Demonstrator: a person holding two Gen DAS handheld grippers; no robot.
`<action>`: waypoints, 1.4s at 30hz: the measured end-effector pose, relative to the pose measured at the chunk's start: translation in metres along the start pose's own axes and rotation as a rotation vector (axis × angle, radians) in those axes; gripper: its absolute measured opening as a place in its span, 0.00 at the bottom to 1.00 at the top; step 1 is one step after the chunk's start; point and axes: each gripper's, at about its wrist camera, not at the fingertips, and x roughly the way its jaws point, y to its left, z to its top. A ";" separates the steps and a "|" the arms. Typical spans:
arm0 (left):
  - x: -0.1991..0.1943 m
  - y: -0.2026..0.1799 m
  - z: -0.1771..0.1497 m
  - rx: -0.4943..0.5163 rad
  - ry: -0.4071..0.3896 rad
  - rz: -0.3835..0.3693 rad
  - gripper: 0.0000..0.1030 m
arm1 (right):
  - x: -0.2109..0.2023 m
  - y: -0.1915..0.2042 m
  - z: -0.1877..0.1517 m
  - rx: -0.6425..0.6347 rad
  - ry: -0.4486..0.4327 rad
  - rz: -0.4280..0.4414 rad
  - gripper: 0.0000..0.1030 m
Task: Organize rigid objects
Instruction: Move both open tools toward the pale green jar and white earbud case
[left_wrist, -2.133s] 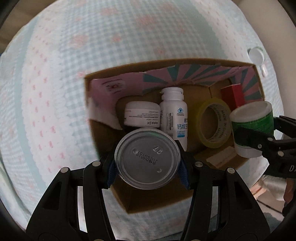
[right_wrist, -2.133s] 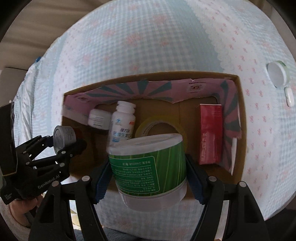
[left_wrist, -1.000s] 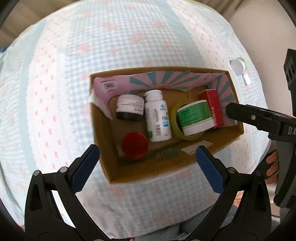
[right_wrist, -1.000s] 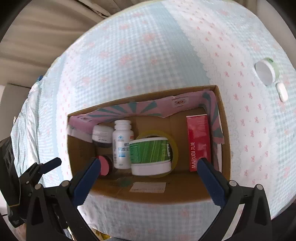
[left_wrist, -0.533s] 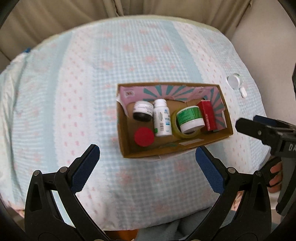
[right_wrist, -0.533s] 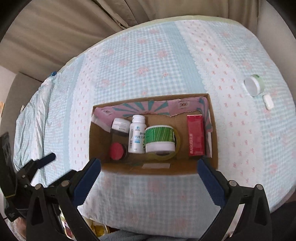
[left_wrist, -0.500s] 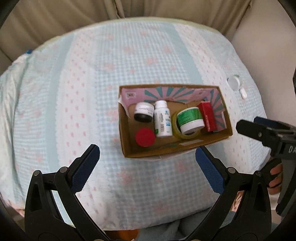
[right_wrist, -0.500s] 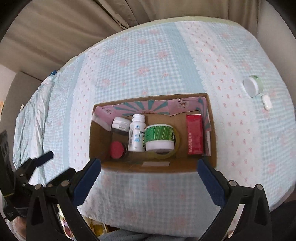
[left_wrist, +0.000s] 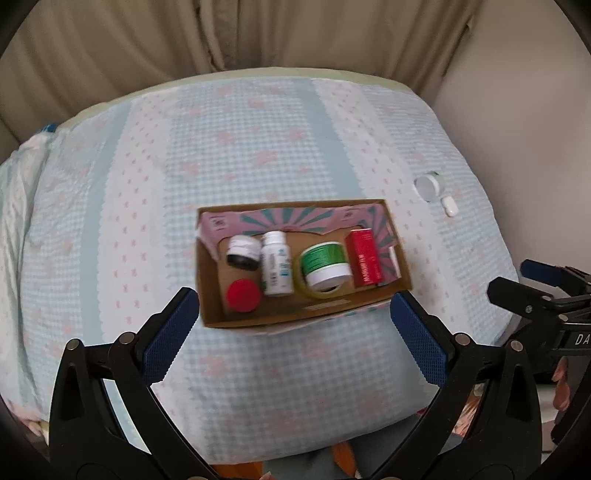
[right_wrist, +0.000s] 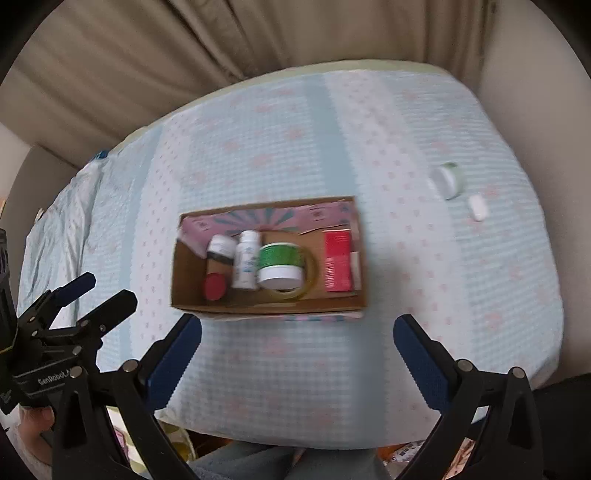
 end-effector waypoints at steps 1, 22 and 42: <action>0.000 -0.008 0.002 0.008 -0.003 0.001 1.00 | -0.006 -0.010 -0.001 0.004 -0.004 -0.023 1.00; 0.087 -0.231 0.073 -0.056 -0.006 0.034 1.00 | -0.010 -0.229 0.052 -0.110 -0.057 -0.153 1.00; 0.283 -0.341 0.163 0.553 0.141 -0.064 1.00 | 0.102 -0.319 0.107 -0.199 -0.064 -0.107 1.00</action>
